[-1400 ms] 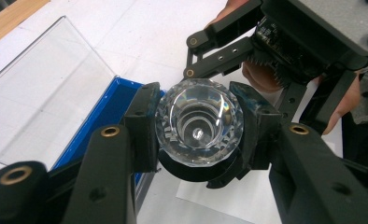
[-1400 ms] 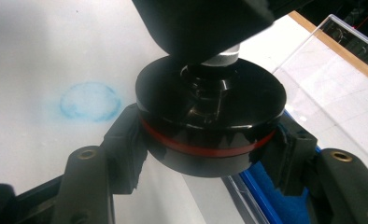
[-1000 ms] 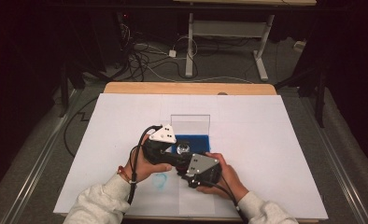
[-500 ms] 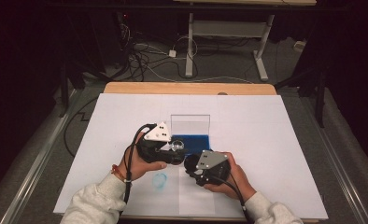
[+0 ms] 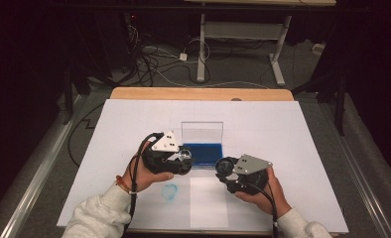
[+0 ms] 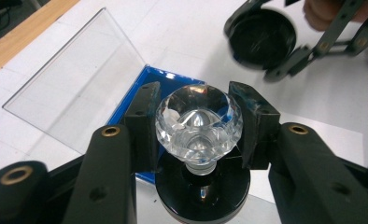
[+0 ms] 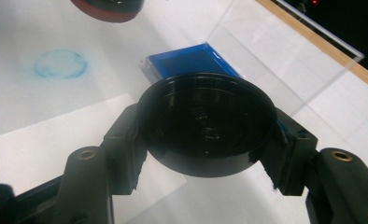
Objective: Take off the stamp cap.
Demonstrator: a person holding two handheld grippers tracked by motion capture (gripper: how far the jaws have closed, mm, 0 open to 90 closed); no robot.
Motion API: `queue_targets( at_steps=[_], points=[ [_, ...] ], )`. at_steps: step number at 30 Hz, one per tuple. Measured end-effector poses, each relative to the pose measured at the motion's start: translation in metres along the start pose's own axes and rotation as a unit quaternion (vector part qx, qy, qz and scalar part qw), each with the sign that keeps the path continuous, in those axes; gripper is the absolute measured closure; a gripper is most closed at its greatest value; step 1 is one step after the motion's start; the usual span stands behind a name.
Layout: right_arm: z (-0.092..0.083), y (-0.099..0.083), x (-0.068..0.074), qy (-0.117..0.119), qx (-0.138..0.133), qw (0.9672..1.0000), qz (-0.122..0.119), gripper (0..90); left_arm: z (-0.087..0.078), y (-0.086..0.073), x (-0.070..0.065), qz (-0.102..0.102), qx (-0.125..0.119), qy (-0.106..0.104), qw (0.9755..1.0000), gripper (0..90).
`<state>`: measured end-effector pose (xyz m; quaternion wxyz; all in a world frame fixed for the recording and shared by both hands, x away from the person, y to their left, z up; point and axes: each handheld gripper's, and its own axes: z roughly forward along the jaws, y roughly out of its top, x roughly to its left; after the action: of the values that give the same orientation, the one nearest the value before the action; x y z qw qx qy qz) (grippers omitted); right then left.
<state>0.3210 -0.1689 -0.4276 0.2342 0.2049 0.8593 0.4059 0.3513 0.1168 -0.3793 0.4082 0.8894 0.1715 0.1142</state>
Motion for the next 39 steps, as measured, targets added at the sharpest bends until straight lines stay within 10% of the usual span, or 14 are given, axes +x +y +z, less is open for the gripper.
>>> queue_targets(
  at_steps=[26, 39],
  points=[
    [-0.06, -0.046, -0.017, -0.078, -0.01, 0.9954, 0.054, 39.5, 0.0, 0.001, 0.013, -0.007, -0.012, 0.012, 0.9998, 54.8],
    [-0.068, -0.06, -0.016, -0.079, -0.004, 0.9942, 0.073, 39.5, 0.0, 0.005, 0.022, -0.012, -0.025, 0.018, 0.9994, 54.8]
  ],
)
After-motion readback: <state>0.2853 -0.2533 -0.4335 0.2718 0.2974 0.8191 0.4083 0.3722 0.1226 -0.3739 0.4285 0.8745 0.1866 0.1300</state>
